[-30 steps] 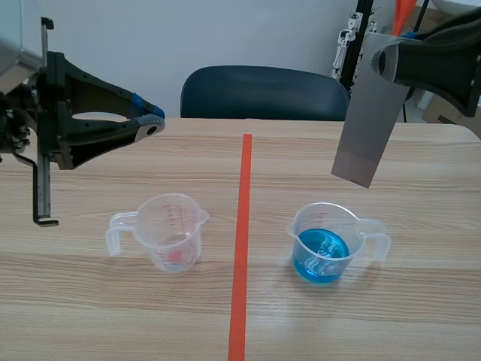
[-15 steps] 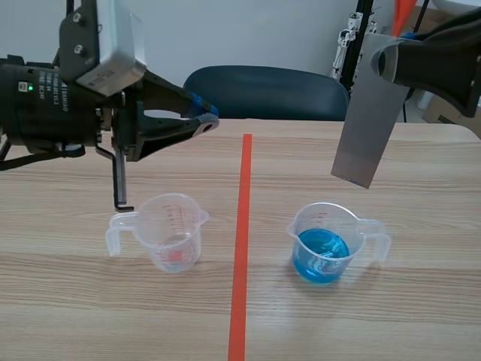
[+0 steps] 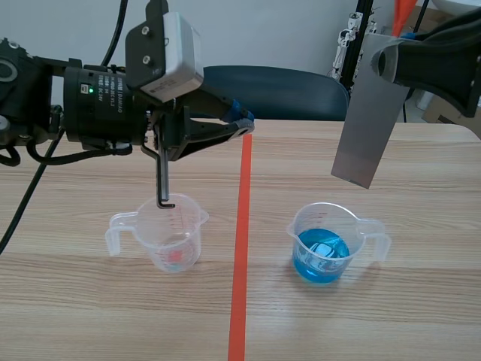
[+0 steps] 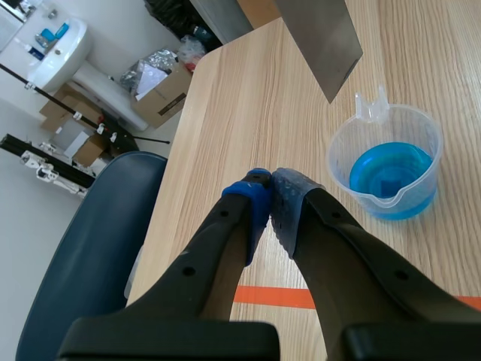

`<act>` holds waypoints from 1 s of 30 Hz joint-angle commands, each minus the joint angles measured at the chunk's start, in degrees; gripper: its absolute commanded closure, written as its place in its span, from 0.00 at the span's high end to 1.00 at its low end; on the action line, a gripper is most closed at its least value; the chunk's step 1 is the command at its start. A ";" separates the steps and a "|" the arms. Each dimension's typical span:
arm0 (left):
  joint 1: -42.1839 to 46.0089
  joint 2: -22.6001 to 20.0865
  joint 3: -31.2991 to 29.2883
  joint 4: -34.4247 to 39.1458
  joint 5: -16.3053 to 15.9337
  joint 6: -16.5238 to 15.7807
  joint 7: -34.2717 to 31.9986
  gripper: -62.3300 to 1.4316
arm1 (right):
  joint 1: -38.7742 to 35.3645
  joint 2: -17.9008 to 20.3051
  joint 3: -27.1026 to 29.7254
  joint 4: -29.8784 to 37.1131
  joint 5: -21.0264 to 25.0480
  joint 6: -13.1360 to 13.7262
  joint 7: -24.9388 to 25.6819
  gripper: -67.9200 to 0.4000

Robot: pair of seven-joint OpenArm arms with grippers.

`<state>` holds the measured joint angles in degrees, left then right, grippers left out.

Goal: Do the redox reaction experiment. raise the plate out of the solution

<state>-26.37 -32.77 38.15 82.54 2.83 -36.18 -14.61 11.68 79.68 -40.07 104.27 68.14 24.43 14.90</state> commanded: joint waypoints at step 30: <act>-5.40 5.60 4.92 -3.43 -0.59 -3.65 -0.50 0.07 | 0.70 0.66 1.03 0.68 0.42 -0.09 2.60 0.02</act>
<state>-31.00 -27.75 43.33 78.41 2.85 -39.48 -14.61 11.68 79.68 -40.07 104.27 68.14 24.40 16.40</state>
